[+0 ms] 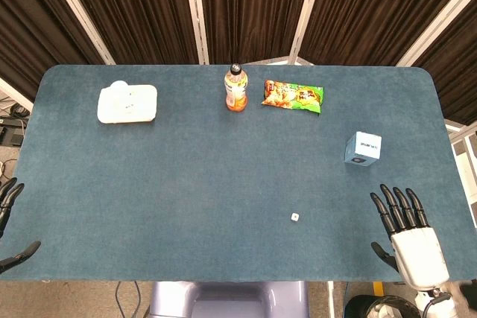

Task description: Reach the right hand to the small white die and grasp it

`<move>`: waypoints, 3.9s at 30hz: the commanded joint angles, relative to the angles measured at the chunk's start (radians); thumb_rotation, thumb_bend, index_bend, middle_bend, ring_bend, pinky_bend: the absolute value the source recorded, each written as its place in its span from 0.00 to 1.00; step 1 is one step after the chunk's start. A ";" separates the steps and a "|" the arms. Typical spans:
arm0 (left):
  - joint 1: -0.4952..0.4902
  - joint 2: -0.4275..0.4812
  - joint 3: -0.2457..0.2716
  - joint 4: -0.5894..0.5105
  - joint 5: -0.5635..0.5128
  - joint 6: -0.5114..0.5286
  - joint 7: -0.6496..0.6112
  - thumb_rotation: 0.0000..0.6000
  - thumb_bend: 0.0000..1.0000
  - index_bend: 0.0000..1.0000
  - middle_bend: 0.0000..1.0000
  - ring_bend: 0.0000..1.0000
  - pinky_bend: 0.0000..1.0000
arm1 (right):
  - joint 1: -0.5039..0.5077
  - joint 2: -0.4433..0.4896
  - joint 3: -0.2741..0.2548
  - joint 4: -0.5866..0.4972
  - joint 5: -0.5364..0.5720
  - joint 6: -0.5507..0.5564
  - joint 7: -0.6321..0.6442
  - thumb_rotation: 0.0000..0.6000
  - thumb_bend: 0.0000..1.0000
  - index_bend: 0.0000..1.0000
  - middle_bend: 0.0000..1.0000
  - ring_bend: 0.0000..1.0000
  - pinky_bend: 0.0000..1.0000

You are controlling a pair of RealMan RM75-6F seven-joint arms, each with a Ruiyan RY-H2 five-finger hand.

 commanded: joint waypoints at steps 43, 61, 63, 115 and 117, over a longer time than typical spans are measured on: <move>-0.082 -0.090 -0.055 -0.017 -0.146 -0.151 0.171 1.00 0.00 0.00 0.00 0.00 0.00 | 0.358 -0.186 -0.049 0.247 0.132 -0.652 -0.011 1.00 0.78 0.09 0.77 0.67 1.00; -0.080 -0.093 -0.048 -0.022 -0.144 -0.141 0.182 1.00 0.00 0.00 0.00 0.00 0.00 | 0.368 -0.205 -0.078 0.251 0.141 -0.625 -0.031 1.00 0.78 0.10 0.77 0.67 1.00; -0.081 -0.094 -0.048 -0.021 -0.145 -0.142 0.184 1.00 0.00 0.00 0.00 0.00 0.00 | 0.372 -0.210 -0.077 0.246 0.143 -0.627 -0.039 1.00 0.78 0.10 0.77 0.67 1.00; -0.083 -0.092 -0.038 -0.028 -0.144 -0.137 0.187 1.00 0.00 0.00 0.00 0.00 0.00 | 0.336 -0.128 -0.177 0.176 0.044 -0.457 -0.096 1.00 0.78 0.16 0.78 0.67 1.00; -0.083 -0.091 -0.038 -0.028 -0.143 -0.136 0.184 1.00 0.00 0.00 0.00 0.00 0.00 | 0.329 -0.115 -0.170 0.169 0.025 -0.415 -0.084 1.00 0.78 0.16 0.78 0.67 1.00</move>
